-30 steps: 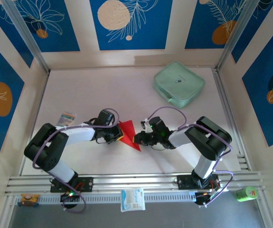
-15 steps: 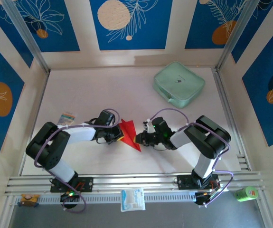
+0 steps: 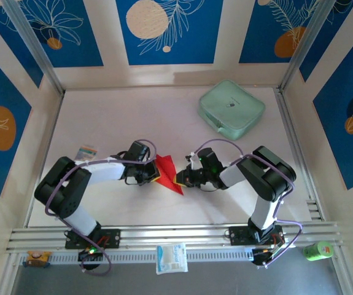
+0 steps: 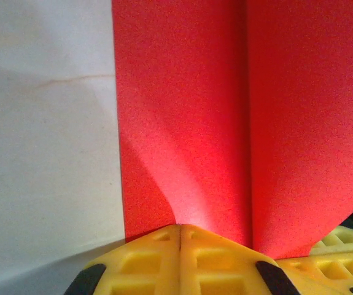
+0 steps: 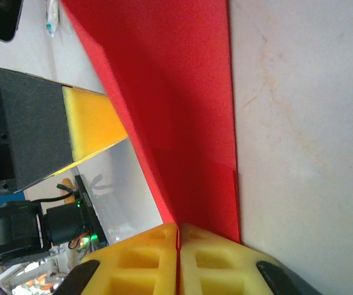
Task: Fold a paper plane with a square sheet of paper (pick it up from the middle)
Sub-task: Fourth fold the wing at the center of the table.
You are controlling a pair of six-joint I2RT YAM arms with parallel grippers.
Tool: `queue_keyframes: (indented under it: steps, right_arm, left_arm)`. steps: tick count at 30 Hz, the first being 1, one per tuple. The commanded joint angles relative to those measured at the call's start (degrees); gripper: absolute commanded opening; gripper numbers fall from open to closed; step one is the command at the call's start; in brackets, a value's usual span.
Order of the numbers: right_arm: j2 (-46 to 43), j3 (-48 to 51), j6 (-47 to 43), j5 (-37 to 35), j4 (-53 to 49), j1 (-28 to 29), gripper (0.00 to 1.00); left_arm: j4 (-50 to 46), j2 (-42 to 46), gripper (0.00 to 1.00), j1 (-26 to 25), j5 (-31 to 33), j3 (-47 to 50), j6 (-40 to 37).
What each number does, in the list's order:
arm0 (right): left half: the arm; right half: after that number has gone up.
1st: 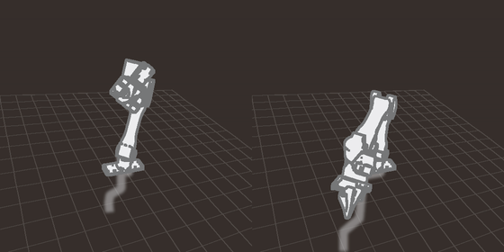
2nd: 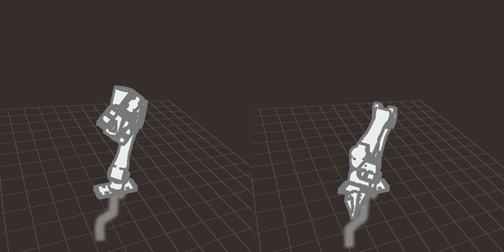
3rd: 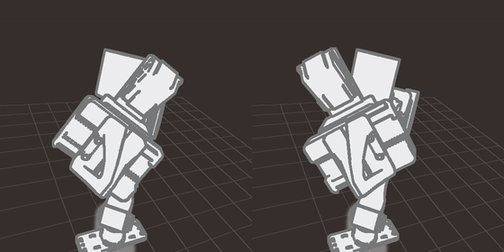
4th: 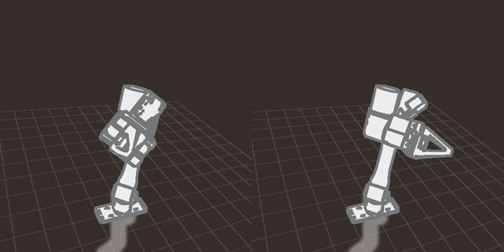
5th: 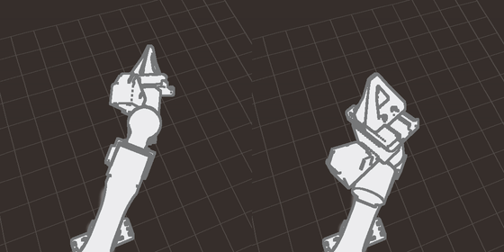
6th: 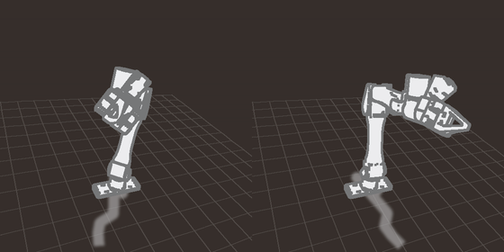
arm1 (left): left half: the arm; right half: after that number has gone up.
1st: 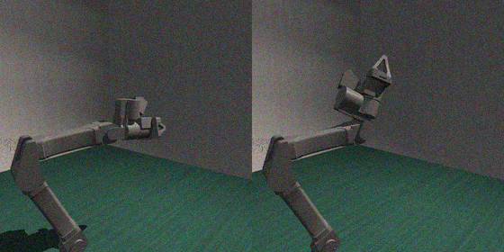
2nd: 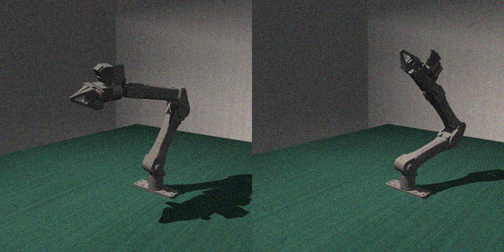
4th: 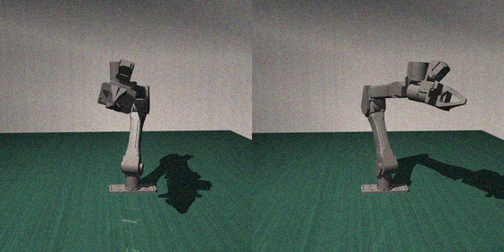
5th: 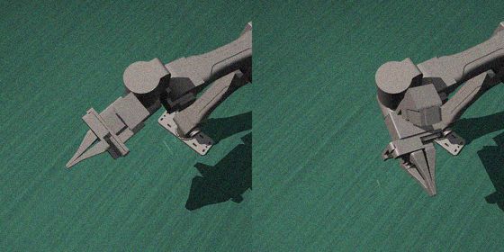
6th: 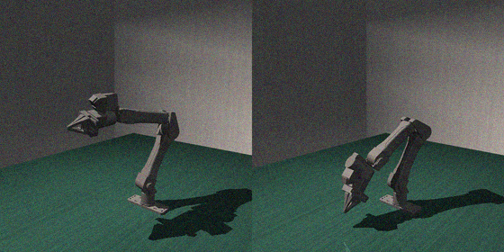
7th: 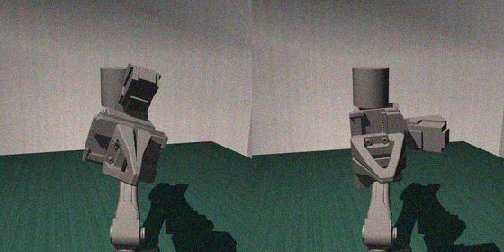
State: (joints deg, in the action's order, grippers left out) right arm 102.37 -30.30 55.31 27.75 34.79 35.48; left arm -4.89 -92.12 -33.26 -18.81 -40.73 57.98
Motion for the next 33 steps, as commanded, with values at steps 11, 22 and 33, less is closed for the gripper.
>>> queue_keyframes:
  steps: [11,22,33]
  right_arm:
    - [1.51,-2.62,0.06,6.16,-3.44,-1.73,0.07]
    - [5.44,-4.75,-0.03,9.59,-4.62,-2.94,0.06]
    - [7.17,-3.99,0.86,9.87,-3.15,-3.36,0.06]
  left_arm:
    - [-10.76,-1.59,0.03,0.3,6.55,-2.86,-6.57]
    - [-10.33,-2.64,0.05,0.56,6.39,-4.08,-8.58]
    - [-5.16,3.16,0.13,0.48,2.15,-5.59,-9.11]
